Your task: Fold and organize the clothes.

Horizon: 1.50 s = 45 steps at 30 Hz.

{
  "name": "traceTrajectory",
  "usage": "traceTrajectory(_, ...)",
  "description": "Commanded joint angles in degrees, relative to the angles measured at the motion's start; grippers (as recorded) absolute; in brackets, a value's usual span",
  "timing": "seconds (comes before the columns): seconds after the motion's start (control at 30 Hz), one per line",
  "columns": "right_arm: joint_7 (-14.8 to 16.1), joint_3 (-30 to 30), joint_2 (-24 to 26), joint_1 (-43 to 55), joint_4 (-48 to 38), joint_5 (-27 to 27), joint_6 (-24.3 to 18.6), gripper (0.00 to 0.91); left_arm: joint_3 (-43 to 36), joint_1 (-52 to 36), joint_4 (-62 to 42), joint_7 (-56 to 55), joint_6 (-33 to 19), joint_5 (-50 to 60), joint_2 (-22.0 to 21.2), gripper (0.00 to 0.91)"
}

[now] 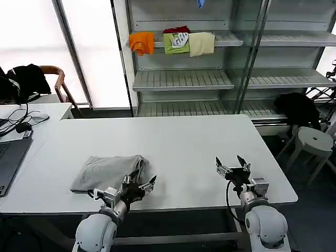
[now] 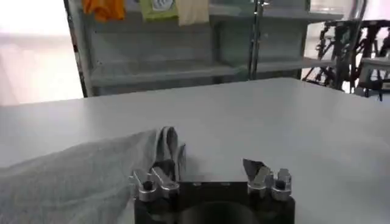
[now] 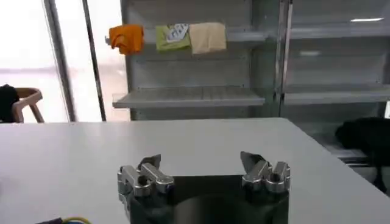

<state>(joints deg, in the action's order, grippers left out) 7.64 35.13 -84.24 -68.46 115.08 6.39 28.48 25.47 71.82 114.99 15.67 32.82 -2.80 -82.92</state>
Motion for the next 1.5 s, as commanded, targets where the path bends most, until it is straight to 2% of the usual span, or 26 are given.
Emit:
traceTrajectory(0.03, 0.01, 0.09, 0.10, -0.29, 0.38, -0.11, -0.11, 0.907, 9.19, 0.94, 10.53, -0.20, -0.98, -11.17, 1.98, 0.907)
traceTrajectory(0.1, -0.02, 0.09, 0.16, -0.35, 0.61, -0.13, -0.08, 0.907, 17.64, -0.05, 8.94, 0.08, -3.23, -12.40, 6.04, 0.907)
traceTrajectory(0.13, -0.02, 0.07, 0.15, -0.36, 0.66, -0.15, -0.08, 0.907, 20.12, -0.30, 8.11, 0.04, -3.63, -13.16, 7.04, 0.907)
traceTrajectory(0.2, -0.03, -0.07, 0.10, -0.34, 0.69, -0.21, -0.06, 0.907, 25.42, -0.97, 3.87, -0.46, -3.74, -17.26, 11.69, 0.907)
traceTrajectory(0.23, -0.05, -0.10, 0.07, -0.26, 0.63, -0.26, -0.06, 0.907, 26.86, -1.07, 2.26, -0.56, -3.75, -18.48, 12.34, 0.907)
traceTrajectory(0.27, -0.09, -0.25, -0.04, -0.12, 0.36, -0.36, -0.05, 0.907, 28.56, -1.18, -0.27, -0.77, -3.90, -20.24, 15.00, 0.907)
traceTrajectory(0.4, -0.18, -0.93, -0.61, 0.33, -0.38, -1.09, -0.07, 0.907, 29.26, -2.49, -6.18, -1.89, -4.16, -21.21, 18.42, 0.907)
traceTrajectory(0.93, -0.04, -0.86, -0.62, -0.40, 0.34, -1.69, -0.22, 0.907, 23.32, -3.37, -15.06, -1.85, -4.02, -15.05, 15.28, 0.907)
traceTrajectory(1.37, -0.05, -1.20, -0.18, -0.10, 0.38, -1.61, -0.30, 0.907, 21.51, -2.86, -15.44, -1.53, -3.82, -11.31, 13.35, 0.907)
traceTrajectory(1.4, -0.05, -1.22, -0.16, -0.13, 0.45, -1.60, -0.31, 0.907, 21.36, -2.80, -15.41, -1.50, -3.82, -11.23, 13.32, 0.867)
traceTrajectory(1.47, -0.06, -1.26, -0.16, -0.16, 0.51, -1.62, -0.31, 0.907, 21.26, -2.69, -15.48, -1.34, -3.78, -11.15, 13.22, 0.665)
traceTrajectory(1.5, -0.06, -1.26, -0.15, -0.19, 0.53, -1.62, -0.32, 0.907, 21.15, -2.63, -15.52, -1.26, -3.76, -11.15, 13.16, 0.413)
